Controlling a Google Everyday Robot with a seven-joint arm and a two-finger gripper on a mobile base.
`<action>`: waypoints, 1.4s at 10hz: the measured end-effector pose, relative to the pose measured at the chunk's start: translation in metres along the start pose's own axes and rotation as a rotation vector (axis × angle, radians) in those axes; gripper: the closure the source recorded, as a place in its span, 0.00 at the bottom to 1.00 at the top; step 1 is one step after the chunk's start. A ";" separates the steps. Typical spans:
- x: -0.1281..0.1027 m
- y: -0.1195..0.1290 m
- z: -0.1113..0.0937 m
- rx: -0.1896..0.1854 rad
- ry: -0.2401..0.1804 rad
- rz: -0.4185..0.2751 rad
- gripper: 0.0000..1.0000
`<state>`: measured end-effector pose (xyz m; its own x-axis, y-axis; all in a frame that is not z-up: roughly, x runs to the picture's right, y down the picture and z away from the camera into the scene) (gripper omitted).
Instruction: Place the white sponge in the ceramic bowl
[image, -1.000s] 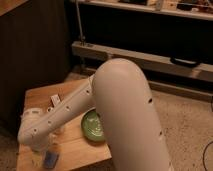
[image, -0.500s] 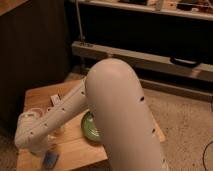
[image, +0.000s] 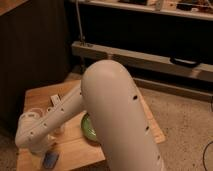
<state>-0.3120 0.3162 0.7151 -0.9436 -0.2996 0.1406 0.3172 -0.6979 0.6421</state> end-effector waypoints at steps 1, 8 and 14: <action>0.002 -0.012 0.001 0.007 -0.003 -0.018 0.20; 0.004 -0.008 0.023 0.060 -0.017 -0.028 0.43; 0.002 -0.004 0.012 0.030 -0.015 -0.014 0.97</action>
<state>-0.3165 0.3260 0.7223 -0.9493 -0.2802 0.1425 0.3013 -0.6820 0.6664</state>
